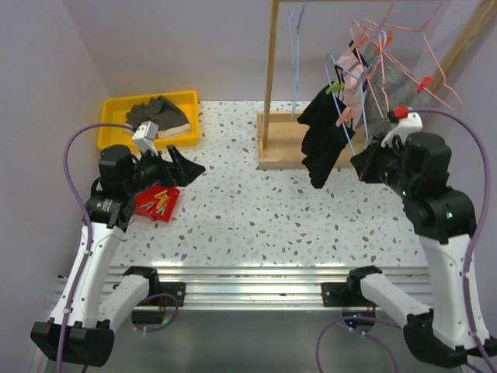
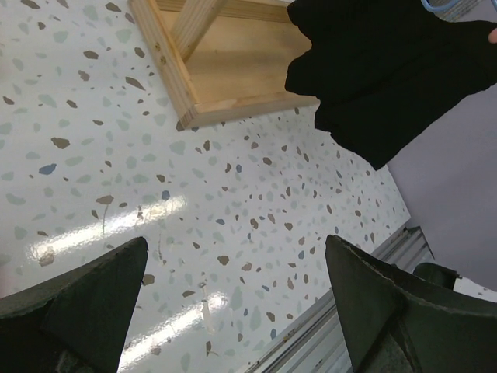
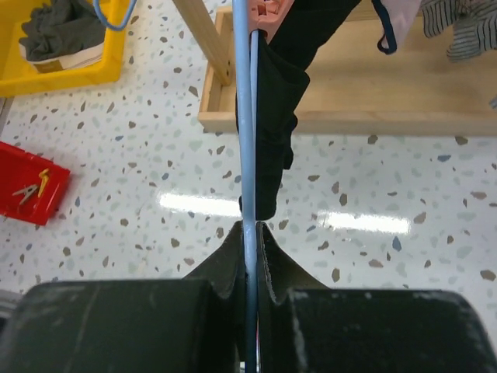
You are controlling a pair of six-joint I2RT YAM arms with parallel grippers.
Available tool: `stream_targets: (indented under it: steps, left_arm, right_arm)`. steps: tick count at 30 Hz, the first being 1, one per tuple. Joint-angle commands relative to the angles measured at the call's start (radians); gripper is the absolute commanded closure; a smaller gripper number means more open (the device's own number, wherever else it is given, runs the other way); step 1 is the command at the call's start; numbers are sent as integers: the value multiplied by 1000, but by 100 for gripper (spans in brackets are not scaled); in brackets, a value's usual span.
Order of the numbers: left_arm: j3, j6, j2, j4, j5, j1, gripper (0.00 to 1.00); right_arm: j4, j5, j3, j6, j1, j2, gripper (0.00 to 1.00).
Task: Remove the underwear clipped to the hanger
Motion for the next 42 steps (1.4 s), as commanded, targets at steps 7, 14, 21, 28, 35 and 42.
stream_targets:
  steps: [7,14,21,28,35,42]
  left_arm:
    - [-177,-224,-10,231,153,-104,0]
    - [-267,-391,25,392,-3,-336,0]
    - [-248,-546,181,618,-259,-552,0]
    - [-2,-484,440,567,-486,-660,0]
    - [211,-415,638,520,-569,-723,0]
    - [426,-366,830,311,-655,-760,0]
  right_arm:
    - [-116,-148,-232,86,-4,-261,100]
    - [-84,-293,-417,153,-4,-330,100]
    - [-33,-380,-529,182,-6,-356,100]
    - [-73,-391,-533,147,-3,-364,100]
    - [-102,-386,-540,132,-4,-383,100]
    - [-130,-376,-518,112,-3,-387,100]
